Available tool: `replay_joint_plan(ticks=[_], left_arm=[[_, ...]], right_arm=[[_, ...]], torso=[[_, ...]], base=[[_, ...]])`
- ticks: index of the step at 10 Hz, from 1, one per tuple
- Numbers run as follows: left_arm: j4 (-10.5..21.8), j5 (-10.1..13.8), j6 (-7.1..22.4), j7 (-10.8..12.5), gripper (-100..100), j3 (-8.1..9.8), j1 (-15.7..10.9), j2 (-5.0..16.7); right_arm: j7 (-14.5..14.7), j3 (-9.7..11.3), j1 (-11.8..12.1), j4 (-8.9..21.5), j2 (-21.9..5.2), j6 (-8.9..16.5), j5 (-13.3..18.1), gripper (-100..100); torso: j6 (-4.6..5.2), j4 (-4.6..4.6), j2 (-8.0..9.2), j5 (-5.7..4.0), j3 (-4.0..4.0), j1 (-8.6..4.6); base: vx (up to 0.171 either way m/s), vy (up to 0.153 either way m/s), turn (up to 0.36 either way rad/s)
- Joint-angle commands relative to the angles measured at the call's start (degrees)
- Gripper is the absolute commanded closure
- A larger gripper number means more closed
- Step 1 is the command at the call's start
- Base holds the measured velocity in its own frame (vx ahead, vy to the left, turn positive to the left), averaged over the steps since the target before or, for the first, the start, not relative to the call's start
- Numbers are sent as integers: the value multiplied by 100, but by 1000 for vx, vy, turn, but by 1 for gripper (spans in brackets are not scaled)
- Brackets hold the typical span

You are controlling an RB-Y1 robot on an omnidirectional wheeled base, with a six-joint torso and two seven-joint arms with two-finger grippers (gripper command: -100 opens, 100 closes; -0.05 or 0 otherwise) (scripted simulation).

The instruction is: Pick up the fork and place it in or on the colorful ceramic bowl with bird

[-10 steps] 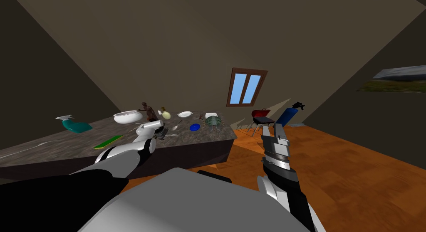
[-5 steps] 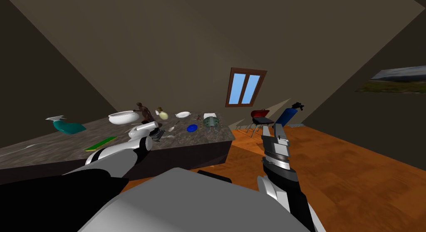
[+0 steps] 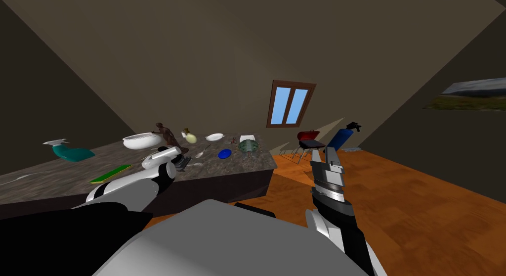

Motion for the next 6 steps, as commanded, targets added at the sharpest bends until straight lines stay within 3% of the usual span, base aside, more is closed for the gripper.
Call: replay_joint_plan(ticks=[1, 2, 3, 6], left_arm=[[44, -18, -7, -174, -100, 109, -3, -3], [66, -14, -24, -118, -100, 75, -16, 13], [73, -16, -29, -140, 100, 80, -19, 14], [74, -17, -26, -132, 100, 80, -16, 15]], right_arm=[[0, 0, 0, 0, 0, 0, 0, 0], [0, 0, 0, 0, 0, 0, 0, 0], [0, 0, -1, 0, 0, 0, 0, 0], [0, -1, -1, 0, -1, 0, 0, 0]], torso=[[0, 0, 0, 0, 0, 0], [2, 1, 5, 3, 3, 10], [1, 3, 13, 5, 7, 21], [4, 5, 20, 9, 12, 31]], base=[[34, -41, 4], [11, -14, 0], [0, 0, 0], [0, 0, 0]])
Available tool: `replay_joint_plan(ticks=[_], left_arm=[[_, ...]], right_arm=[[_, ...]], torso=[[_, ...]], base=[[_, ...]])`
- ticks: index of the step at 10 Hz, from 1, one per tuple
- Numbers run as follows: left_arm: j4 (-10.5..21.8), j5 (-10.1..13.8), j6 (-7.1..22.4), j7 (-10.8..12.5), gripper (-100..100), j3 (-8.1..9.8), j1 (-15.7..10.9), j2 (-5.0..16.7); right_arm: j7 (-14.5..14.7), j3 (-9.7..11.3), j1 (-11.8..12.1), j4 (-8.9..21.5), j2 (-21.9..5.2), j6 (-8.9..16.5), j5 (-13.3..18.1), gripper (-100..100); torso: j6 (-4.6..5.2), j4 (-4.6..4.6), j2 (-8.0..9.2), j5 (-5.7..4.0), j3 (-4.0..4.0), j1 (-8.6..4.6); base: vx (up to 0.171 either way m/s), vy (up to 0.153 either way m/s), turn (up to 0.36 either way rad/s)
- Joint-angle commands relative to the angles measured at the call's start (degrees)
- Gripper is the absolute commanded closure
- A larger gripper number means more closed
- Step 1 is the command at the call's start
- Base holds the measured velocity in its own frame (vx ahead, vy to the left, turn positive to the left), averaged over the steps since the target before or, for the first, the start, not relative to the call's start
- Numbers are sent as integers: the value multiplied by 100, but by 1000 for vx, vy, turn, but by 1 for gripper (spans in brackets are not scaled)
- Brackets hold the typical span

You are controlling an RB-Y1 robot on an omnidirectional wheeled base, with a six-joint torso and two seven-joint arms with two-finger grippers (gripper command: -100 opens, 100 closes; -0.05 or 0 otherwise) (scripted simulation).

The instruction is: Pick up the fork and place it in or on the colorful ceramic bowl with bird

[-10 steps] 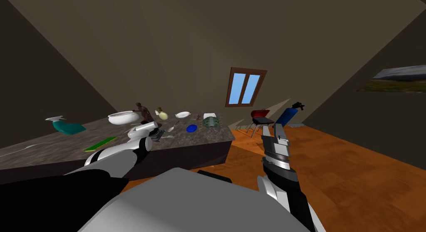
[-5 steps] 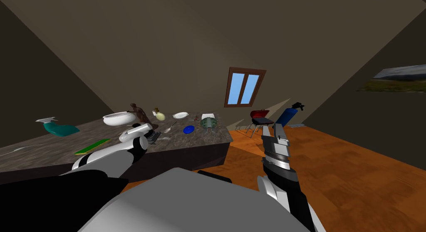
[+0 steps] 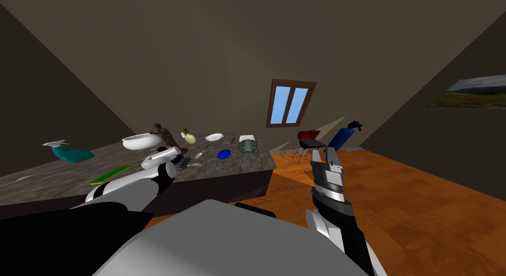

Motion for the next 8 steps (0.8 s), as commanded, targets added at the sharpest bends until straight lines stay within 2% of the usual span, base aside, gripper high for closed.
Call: replay_joint_plan(ticks=[1, 2, 3, 4, 5, 6, 7, 8], left_arm=[[0, 0, 0, 0, 100, 0, 0, 0], [0, 0, 0, 0, 0, 0, 0, 0], [-287, 45, 151, 286, 100, -286, -15, -139], [-303, 45, 151, 356, 100, -346, -15, -139], [-576, 92, 283, 575, 100, -556, -44, -261], [-576, 92, 283, 719, 100, -714, -44, -261], [-576, 92, 283, 753, 100, -720, -44, -261], [-826, 139, 415, 975, 100, -971, -73, -383]], right_arm=[[0, 0, 0, 0, 0, 0, 0, 0], [0, 0, 0, 0, 0, 0, 0, 0], [0, 0, 0, 0, 0, 0, 0, 0], [0, 0, -1, 0, 0, 0, 0, 0], [0, -1, -1, 0, -1, 0, 0, 0], [0, -1, -1, 0, -1, 0, 0, 0], [0, -1, -1, 0, -1, 0, 0, 0], [0, 0, 0, 0, 0, 0, 0, 0]], torso=[[0, 0, 0, 0, 0, 0], [0, 0, 0, -1, 0, 0], [-1, 0, 1, 0, 0, -1], [1, 4, 21, 1, 11, 17], [-3, 6, 29, 3, 17, 29], [-4, 7, 29, 5, 17, 38], [-5, 5, 25, 5, 14, 29], [-7, 4, 18, 2, 11, 15]], base=[[0, 0, 0], [0, 0, 0], [-77, 60, 6], [-83, 93, -22], [-71, 108, 9], [-58, 71, 0], [-31, 28, -1], [-68, 51, 18]])
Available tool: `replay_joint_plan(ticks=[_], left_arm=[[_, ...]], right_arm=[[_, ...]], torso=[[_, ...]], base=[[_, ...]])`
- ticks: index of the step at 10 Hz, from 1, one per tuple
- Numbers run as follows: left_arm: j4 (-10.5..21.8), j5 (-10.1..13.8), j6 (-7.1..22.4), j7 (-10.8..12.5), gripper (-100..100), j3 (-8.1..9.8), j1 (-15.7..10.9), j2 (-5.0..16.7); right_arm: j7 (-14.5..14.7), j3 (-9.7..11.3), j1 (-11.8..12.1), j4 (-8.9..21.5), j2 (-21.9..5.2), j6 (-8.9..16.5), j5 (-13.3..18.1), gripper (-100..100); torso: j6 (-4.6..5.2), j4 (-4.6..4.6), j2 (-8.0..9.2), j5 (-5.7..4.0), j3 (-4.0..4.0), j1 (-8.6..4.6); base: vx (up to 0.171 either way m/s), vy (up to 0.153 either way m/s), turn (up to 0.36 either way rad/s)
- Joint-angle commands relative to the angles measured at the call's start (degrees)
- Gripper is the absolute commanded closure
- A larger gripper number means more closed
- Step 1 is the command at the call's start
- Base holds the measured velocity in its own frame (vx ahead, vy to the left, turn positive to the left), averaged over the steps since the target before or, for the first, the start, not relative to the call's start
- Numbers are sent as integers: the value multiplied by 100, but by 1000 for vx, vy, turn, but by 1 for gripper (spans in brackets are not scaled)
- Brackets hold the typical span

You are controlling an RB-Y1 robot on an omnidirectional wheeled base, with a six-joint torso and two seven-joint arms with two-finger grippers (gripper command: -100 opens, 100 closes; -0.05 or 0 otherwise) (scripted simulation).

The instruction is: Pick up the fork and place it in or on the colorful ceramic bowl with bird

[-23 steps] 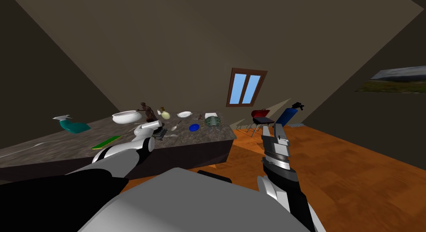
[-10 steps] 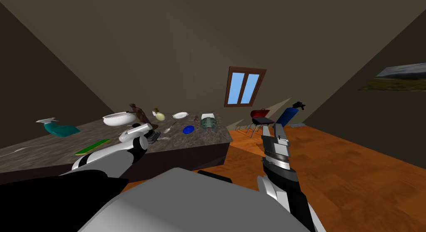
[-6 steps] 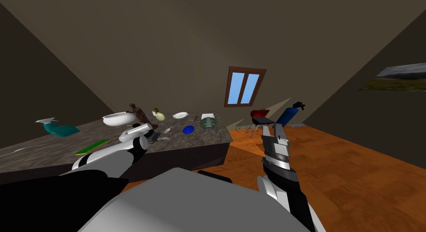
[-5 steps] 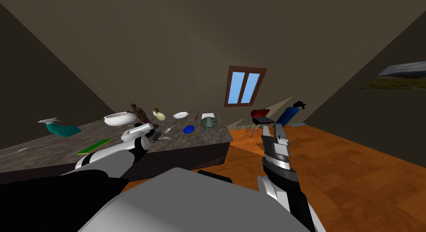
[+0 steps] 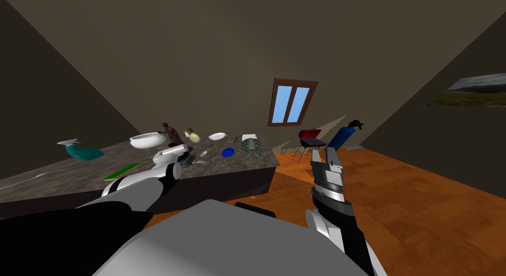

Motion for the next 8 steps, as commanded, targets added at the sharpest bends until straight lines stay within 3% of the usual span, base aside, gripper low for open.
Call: replay_joint_plan(ticks=[1, 2, 3, 4, 5, 6, 8], left_arm=[[-286, 10, 132, 286, 100, -250, 39, -129], [-303, 10, 132, 355, 100, -250, 39, -129], [-540, 57, 264, 570, 100, -513, 11, -251], [-576, 57, 264, 689, 100, -624, 11, -251], [-576, 57, 264, 752, 100, -624, 11, -251], [-807, 103, 396, 975, 100, -896, -18, -373], [-849, 103, 396, 1150, 100, -999, -18, -373]], right_arm=[[0, 0, 0, 0, 0, 0, 0, 0], [0, 0, 0, 0, 0, 0, 0, 0], [0, 0, 0, 0, 0, 0, 0, 0], [0, 0, 0, 0, 0, 0, 0, 0], [0, 0, 0, 0, 0, 0, 0, 0], [0, 0, 0, 0, 0, 0, 0, 0], [0, 0, 0, 0, 0, 0, 0, 0]], torso=[[0, 0, 0, 0, 0, 0], [0, 0, -1, 1, 0, 0], [-4, -2, -9, -1, -5, -5], [-3, -1, -4, 0, -2, 5], [-2, 1, -5, -2, -1, 2], [-6, -1, -8, -3, -3, -6], [-8, 2, 6, -2, 5, 5]], base=[[-60, 57, -2], [-21, 35, -11], [-50, 69, 22], [-48, 61, -2], [-26, 34, -13], [-76, 64, 22], [-46, 56, -7]])
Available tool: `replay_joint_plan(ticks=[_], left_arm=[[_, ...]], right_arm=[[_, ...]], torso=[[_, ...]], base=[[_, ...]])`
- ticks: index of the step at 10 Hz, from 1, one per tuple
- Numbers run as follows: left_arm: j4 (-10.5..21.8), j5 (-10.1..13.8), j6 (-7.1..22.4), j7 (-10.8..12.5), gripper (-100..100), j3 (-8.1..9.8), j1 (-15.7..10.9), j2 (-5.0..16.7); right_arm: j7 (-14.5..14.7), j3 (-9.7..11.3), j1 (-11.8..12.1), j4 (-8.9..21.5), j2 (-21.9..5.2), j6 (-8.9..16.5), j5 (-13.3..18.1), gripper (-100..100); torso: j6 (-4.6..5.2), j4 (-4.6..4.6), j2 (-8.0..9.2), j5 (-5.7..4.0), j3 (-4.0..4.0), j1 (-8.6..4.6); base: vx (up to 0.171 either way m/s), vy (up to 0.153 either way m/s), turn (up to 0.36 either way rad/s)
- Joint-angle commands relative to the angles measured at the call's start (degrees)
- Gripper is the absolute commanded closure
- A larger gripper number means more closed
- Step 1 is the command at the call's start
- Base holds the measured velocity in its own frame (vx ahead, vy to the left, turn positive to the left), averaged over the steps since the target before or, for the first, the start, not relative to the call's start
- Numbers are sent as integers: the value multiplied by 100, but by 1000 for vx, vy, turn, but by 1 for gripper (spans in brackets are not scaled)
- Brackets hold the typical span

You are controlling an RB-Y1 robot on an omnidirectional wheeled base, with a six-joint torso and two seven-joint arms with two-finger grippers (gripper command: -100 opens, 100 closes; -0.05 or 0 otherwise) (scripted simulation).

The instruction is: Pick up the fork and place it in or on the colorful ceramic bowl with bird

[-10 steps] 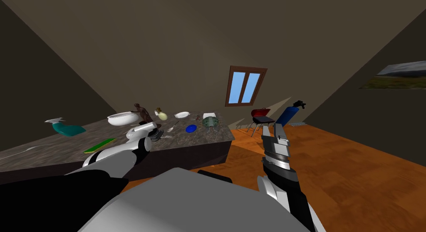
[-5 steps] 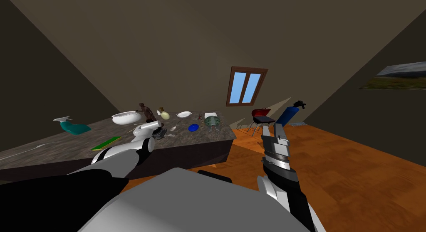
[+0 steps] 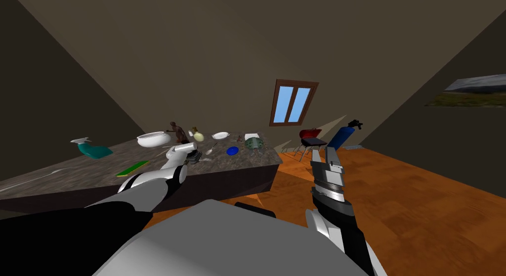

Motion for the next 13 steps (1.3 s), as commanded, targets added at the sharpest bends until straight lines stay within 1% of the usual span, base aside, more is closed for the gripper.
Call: replay_joint_plan(ticks=[1, 2, 3, 4, 5, 6, 7, 8, 9, 10, 11, 12, 13], left_arm=[[-286, 51, 141, 286, 100, -286, -31, -118], [-312, 51, 141, 439, 100, -396, -31, -118], [-527, 98, 273, 594, 100, -592, -60, -240], [-585, 98, 273, 745, 100, -738, -60, -240], [-585, 98, 273, 849, 100, -770, -60, -240], [-765, 144, 405, 1014, 100, -1015, -88, -362], [-858, 144, 405, 1161, 100, -1145, -88, -362], [-858, 144, 405, 1246, 100, -1145, -88, -362], [-1131, 191, 537, 1460, 100, -1405, -117, -484], [-1131, 191, 537, 1633, 100, -1520, -117, -484], [-1404, 238, 669, 1804, 100, -1719, -146, -605], [-1404, 238, 669, 1966, 100, -1885, -146, -605], [-1404, 238, 669, 2041, 100, -1895, -146, -605]], right_arm=[[0, 0, 0, 0, 0, 0, 0, 0], [0, 0, 0, 0, 0, 0, 0, 0], [0, 0, 0, 0, 0, 0, 0, 0], [0, 0, -1, 0, 0, 0, 0, 0], [0, 0, -1, 0, 0, 0, 0, 0], [0, 0, 0, 0, 0, 0, 0, 0], [0, 0, 0, 0, 0, 0, 0, 0], [0, 0, 0, 0, 0, 0, 0, 0], [0, 0, 0, 0, 0, 0, 0, 0], [0, 0, 0, 0, 0, 0, 0, 0], [0, 0, -1, 0, 0, 0, 0, 0], [0, 0, -1, 0, 0, 0, 0, 0], [0, 0, -1, 0, 0, 0, 0, 0]], torso=[[0, 0, 0, 0, 0, 0], [5, 2, 6, -1, 3, 4], [3, 2, 5, -1, 3, 2], [3, 5, 15, -2, 9, 7], [2, 4, 15, 0, 9, 7], [0, 2, 4, -2, 3, -3], [3, 2, 8, -1, 4, -1], [3, 4, 10, -4, 7, -4], [0, 3, 3, -6, 3, -10], [5, 5, 6, -5, 5, 1], [1, 5, 12, -4, 8, -1], [3, 9, 22, -6, 15, 1], [0, 7, 24, -4, 15, 1]], base=[[-55, 64, 28], [-49, 60, -11], [-79, 79, 8], [-72, 76, -3], [-28, 36, -6], [-51, 58, 23], [-60, 52, -5], [-26, 29, -11], [-45, 79, 29], [-63, 67, -18], [-90, 77, 16], [-81, 75, -7], [-30, 37, -5]])
